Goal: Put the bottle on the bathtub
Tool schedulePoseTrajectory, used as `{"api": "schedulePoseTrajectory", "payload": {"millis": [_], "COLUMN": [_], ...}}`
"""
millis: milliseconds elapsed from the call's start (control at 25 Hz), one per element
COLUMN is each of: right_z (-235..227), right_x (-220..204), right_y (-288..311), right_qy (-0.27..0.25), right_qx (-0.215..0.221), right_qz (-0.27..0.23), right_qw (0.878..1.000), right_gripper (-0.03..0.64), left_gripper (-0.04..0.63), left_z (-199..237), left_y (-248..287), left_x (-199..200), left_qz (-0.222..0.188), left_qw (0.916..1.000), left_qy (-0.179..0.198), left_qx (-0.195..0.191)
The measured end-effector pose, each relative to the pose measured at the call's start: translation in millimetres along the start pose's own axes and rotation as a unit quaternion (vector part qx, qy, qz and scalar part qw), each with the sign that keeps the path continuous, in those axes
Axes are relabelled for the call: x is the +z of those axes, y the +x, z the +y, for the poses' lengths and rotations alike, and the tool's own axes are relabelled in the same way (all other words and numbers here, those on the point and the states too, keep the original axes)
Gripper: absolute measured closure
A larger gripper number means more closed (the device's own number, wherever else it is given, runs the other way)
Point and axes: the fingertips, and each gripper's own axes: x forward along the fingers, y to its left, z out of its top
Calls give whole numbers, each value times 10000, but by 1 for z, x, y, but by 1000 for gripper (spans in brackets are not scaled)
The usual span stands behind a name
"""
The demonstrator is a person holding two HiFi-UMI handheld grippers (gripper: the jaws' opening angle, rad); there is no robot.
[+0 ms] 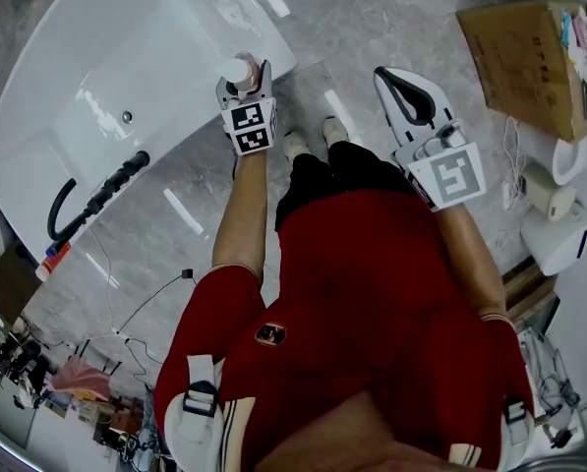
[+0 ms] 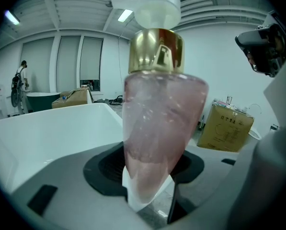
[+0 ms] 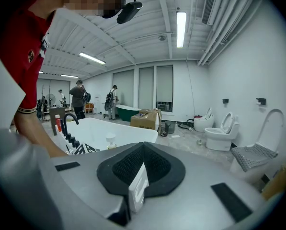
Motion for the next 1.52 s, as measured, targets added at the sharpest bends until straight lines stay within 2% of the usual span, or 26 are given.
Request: {"api": "schedulePoseTrajectory", "payload": {"millis": [200,360,520,680,760,920,1080,1200,1520], "right_z": [-2,2,1,9,12,16,24,26,34], "right_x": [-4,10,-3,9,10,10,17,16,20], "right_y": [-2,1,-3,1,2,2,2,2,-2], "right_qy": [10,96,54,77,47,82,76,110,156], "right_qx": [-23,89,48,165,209,256,405,397,603], "right_qz": [130,-318,68,-268,-265,-200,-509,-446,-690], "right_qw": [9999,9994,10000,9995,9994,9994,9979,9982,9957], "right_gripper": [620,620,620,620,620,620,620,620,620], "left_gripper": [365,340,317,316,314,314,314,314,314], "left_z": [-3,-3,-3,0,1,-2,-5,-7,-27], "left_y": [-1,-2,-8,-19,-26,-39,-54,-67,-107], "left_x": [-1,0,0,1,3,8,13,19,51], "left_qz": [-11,-20,-20,-47,-71,-158,-228,-323,-655], "left_qw": [10000,9999,9999,10000,10000,9999,9997,9995,9977], "left_qy": [-64,-143,-123,-50,-4,26,53,48,163], "left_qx": [13,-12,13,46,47,26,34,39,-57]}}
